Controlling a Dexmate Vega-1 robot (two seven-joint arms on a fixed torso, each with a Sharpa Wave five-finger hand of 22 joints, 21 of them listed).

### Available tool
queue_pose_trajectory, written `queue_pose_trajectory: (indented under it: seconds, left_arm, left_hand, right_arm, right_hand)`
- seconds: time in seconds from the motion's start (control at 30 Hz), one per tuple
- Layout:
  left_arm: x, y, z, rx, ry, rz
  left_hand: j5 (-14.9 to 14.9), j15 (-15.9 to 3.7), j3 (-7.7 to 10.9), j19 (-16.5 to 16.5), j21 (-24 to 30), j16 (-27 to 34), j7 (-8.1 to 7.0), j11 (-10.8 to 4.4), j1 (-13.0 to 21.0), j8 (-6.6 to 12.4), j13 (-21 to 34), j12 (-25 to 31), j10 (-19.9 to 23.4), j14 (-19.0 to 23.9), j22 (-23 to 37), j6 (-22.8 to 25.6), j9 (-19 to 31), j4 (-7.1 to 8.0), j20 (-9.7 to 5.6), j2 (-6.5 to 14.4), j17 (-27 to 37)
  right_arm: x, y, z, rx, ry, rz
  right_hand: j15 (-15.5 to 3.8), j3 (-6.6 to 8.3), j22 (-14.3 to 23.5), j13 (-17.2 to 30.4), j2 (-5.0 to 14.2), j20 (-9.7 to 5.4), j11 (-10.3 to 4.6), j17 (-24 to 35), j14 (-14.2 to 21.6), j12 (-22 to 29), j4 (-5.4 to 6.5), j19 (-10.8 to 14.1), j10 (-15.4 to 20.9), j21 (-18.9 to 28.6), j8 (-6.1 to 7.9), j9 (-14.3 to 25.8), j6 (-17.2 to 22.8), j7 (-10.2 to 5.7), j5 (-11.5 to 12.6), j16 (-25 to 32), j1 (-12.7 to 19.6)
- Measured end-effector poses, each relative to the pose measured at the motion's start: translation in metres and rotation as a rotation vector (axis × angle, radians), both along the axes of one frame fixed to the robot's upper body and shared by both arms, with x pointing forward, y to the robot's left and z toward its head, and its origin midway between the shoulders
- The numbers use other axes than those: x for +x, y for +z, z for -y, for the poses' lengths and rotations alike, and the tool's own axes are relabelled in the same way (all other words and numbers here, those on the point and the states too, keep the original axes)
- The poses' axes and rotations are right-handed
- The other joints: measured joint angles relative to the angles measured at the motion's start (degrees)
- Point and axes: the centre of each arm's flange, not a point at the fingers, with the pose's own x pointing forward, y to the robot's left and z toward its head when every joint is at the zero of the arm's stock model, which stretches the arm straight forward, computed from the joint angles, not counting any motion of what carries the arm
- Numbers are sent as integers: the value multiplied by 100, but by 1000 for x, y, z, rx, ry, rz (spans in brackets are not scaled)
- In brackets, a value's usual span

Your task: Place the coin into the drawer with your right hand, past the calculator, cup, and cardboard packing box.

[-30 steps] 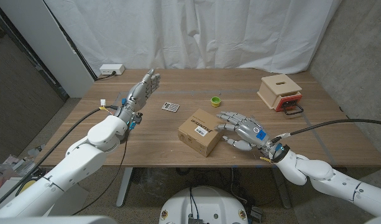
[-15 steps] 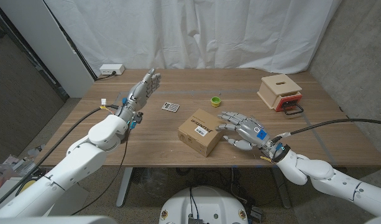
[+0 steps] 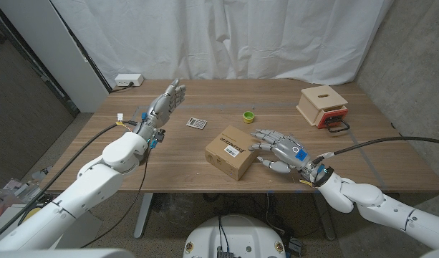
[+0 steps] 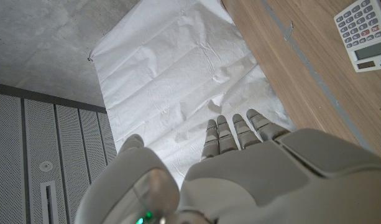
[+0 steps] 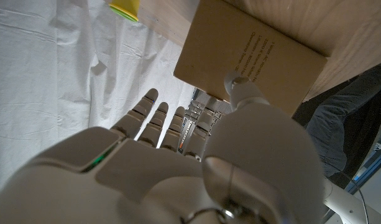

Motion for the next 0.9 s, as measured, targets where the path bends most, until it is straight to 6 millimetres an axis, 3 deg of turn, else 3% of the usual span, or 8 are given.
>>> queue_pose_trajectory:
  seconds: [0.4, 0.9]
  left_arm:
    - [3, 0, 0, 0, -2, -3]
    - [4, 0, 1, -3, -3, -2]
  left_hand:
    - [0, 0, 0, -72, 0, 0, 0, 0, 23, 0, 0, 0, 0, 0, 0, 0, 0, 0, -9, 23, 0]
    - [0, 0, -21, -72, 0, 0, 0, 0, 23, 0, 0, 0, 0, 0, 0, 0, 0, 21, -8, 23, 0]
  right_arm:
    - [0, 5, 0, 1, 7, 10]
    - [2, 11, -1, 0, 15, 22]
  right_hand:
    - [9, -118, 0, -9, 81, 0, -154, 0, 195, 206, 117, 81, 493, 47, 299, -14, 743, 1, -63, 0, -159]
    - [7, -141, 0, -15, 44, 0, -156, 0, 249, 206, 141, 143, 614, 80, 367, -45, 920, -20, -84, 0, -196]
